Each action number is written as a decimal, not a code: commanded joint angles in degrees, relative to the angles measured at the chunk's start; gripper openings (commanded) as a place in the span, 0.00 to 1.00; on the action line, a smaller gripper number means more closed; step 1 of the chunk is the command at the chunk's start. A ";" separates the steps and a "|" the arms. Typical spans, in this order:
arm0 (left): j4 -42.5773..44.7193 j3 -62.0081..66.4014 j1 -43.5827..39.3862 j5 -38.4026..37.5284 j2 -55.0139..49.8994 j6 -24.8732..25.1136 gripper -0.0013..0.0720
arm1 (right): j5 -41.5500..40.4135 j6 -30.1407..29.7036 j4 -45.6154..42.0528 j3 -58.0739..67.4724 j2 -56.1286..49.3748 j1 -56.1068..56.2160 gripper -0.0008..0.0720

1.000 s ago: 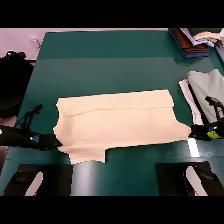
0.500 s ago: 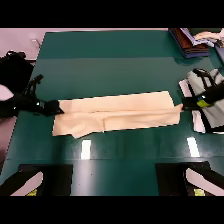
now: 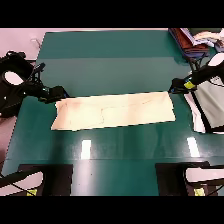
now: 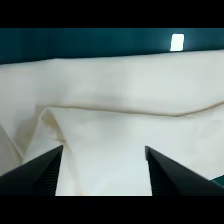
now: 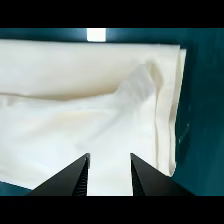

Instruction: Fold the shirts.

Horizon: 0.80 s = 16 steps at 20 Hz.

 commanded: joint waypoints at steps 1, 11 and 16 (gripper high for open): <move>-3.26 1.29 0.02 -0.35 -0.68 -0.63 0.59 | 2.27 -3.32 7.21 0.39 -2.19 -6.12 0.56; -5.73 1.31 -16.70 10.21 -2.67 -3.80 0.05 | -2.05 -12.85 20.72 -20.68 -5.20 -16.63 0.71; -6.25 5.46 -25.62 14.93 -11.21 -6.49 0.05 | -1.95 -14.93 23.65 -17.51 -8.46 -8.52 0.18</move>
